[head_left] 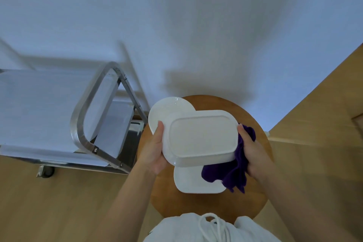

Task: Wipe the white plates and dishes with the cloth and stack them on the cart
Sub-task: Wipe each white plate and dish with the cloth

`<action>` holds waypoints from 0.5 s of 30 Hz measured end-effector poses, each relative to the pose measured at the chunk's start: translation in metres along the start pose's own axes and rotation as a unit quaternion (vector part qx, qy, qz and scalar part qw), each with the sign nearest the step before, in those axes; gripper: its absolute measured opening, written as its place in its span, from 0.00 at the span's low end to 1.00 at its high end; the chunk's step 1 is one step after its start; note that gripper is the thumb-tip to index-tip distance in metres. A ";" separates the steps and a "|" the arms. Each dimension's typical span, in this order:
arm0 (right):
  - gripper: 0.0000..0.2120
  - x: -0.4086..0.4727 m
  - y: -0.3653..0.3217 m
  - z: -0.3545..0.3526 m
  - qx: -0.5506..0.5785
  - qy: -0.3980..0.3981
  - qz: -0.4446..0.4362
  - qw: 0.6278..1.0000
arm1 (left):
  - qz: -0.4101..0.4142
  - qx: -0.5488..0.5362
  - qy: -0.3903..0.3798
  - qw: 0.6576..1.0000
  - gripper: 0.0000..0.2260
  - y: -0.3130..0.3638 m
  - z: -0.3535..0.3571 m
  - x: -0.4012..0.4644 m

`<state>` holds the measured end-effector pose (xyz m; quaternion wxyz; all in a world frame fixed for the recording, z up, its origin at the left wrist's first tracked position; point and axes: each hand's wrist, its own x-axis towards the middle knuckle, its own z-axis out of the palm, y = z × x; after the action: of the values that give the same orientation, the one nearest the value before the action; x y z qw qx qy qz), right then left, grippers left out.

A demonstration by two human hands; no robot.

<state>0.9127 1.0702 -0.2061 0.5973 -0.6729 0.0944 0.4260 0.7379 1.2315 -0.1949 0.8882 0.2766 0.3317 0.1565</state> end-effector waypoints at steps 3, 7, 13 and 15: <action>0.23 0.004 0.002 0.002 -0.030 0.061 -0.006 0.998 | 0.003 0.034 0.013 0.999 0.30 0.000 0.009 -0.001; 0.18 -0.002 -0.006 0.010 -0.056 0.063 -0.063 0.994 | 0.019 0.081 0.019 0.996 0.27 0.009 0.023 -0.002; 0.19 -0.014 -0.011 0.042 -0.248 0.020 -0.339 0.907 | 0.054 0.306 0.020 0.950 0.14 0.000 0.058 -0.007; 0.20 -0.021 -0.008 0.060 -0.254 -0.016 -0.349 0.902 | 0.088 0.338 0.024 0.937 0.16 -0.012 0.068 -0.006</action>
<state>0.8774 1.1172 -0.1809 0.5183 -0.7844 -0.2678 0.2107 0.7804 1.1929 -0.1561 0.7168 0.5850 0.3601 0.1194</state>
